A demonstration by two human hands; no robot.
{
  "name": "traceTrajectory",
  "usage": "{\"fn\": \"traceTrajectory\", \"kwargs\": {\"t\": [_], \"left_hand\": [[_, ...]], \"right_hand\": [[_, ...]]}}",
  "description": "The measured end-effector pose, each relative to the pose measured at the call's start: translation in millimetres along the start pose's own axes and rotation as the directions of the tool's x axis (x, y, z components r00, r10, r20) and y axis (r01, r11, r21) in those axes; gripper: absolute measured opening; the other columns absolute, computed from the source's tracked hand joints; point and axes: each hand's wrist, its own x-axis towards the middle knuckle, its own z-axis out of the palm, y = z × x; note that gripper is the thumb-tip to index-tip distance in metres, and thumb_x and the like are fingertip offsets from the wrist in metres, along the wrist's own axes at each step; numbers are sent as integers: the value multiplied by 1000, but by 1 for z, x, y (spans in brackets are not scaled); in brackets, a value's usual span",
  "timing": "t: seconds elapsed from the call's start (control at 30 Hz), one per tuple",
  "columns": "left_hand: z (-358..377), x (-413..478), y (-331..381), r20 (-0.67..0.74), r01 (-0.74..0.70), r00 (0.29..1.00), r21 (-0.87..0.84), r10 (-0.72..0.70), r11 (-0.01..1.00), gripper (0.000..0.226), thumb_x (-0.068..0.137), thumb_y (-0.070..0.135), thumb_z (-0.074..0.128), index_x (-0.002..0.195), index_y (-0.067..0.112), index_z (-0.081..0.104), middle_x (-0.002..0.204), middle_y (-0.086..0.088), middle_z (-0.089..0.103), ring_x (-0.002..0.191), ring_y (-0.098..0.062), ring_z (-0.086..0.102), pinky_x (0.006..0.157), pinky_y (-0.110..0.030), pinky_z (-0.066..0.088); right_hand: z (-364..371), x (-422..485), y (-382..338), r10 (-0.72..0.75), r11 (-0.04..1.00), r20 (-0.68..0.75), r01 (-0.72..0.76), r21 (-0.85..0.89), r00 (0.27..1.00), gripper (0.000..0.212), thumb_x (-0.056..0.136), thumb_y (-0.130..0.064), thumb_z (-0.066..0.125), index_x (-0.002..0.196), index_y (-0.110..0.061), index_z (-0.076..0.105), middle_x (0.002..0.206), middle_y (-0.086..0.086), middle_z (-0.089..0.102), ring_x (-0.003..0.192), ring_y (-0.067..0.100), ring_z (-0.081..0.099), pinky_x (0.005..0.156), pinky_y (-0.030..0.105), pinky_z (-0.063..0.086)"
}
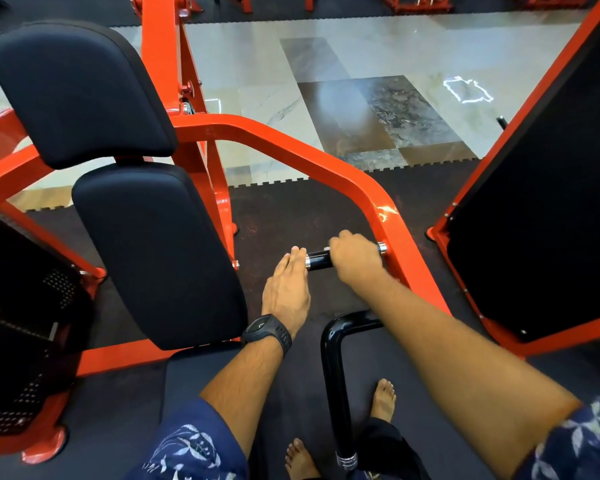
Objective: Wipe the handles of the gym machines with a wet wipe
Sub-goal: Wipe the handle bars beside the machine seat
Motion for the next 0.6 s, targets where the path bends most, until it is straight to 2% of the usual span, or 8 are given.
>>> {"fn": "traceTrajectory", "kwargs": {"t": [0.07, 0.13, 0.2, 0.27, 0.37, 0.43, 0.5, 0.6], "left_hand": [[-2, 0, -1, 10, -10, 1000, 10, 10, 1000, 48, 109, 16, 28, 156, 18, 26, 165, 0, 23, 152, -17, 20, 115, -39, 32], [-3, -1, 0, 8, -16, 1000, 9, 16, 1000, 47, 109, 16, 29, 156, 18, 27, 165, 0, 24, 152, -18, 20, 115, -39, 32], [-3, -1, 0, 8, -12, 1000, -9, 12, 1000, 47, 109, 16, 29, 155, 18, 28, 164, 0, 25, 151, -18, 22, 114, -39, 34], [-3, -2, 1, 13, -5, 1000, -30, 6, 1000, 47, 108, 17, 31, 156, 18, 28, 165, 0, 24, 151, -18, 23, 114, -40, 35], [-4, -1, 2, 11, -10, 1000, -96, 11, 995, 47, 107, 15, 32, 154, 20, 33, 162, -2, 30, 149, -21, 28, 113, -44, 38], [-5, -3, 2, -23, -2, 1000, -211, -3, 977, 44, 107, 17, 35, 150, 22, 42, 156, -5, 42, 143, -24, 40, 108, -43, 42], [-10, -6, 6, -56, 38, 997, -360, -62, 932, 38, 106, 21, 41, 142, 24, 54, 144, -5, 56, 129, -24, 53, 102, -39, 46], [-23, -7, 17, -100, 41, 989, -504, -106, 863, 29, 104, 24, 48, 126, 26, 67, 115, 3, 71, 106, -17, 64, 92, -35, 51]], "right_hand": [[-1, 3, 13, 134, 991, 73, -134, -3, 988, 31, 95, -11, 53, 126, -11, 55, 126, 12, 55, 117, 33, 58, 91, 41, 50], [8, -9, 6, 192, 981, 9, -192, -8, 981, 37, 93, -13, 56, 130, -9, 52, 126, 14, 54, 120, 32, 55, 99, 39, 47], [21, -24, -10, 170, 986, -83, -169, 15, 982, 51, 94, -10, 57, 141, -3, 39, 135, 18, 49, 132, 34, 45, 107, 37, 43], [28, -33, -20, 100, 982, -159, -73, 172, 982, 54, 95, -5, 55, 145, -3, 34, 142, 15, 43, 139, 30, 36, 104, 34, 45], [22, -34, -33, -8, 932, -201, 80, 353, 980, 32, 100, -14, 49, 132, -12, 52, 127, 4, 54, 120, 22, 51, 85, 34, 49], [18, -32, -36, 21, 889, -186, 67, 453, 982, 23, 102, -23, 43, 107, -16, 64, 107, 0, 62, 100, 22, 59, 75, 33, 47], [15, -26, -33, 70, 883, -153, 10, 470, 986, 16, 98, -22, 47, 89, -18, 60, 90, -2, 59, 87, 25, 62, 67, 32, 46], [4, -29, -20, 130, 796, -107, -39, 604, 986, 14, 90, -13, 57, 87, -23, 48, 79, -4, 55, 79, 24, 63, 63, 33, 45]]}}
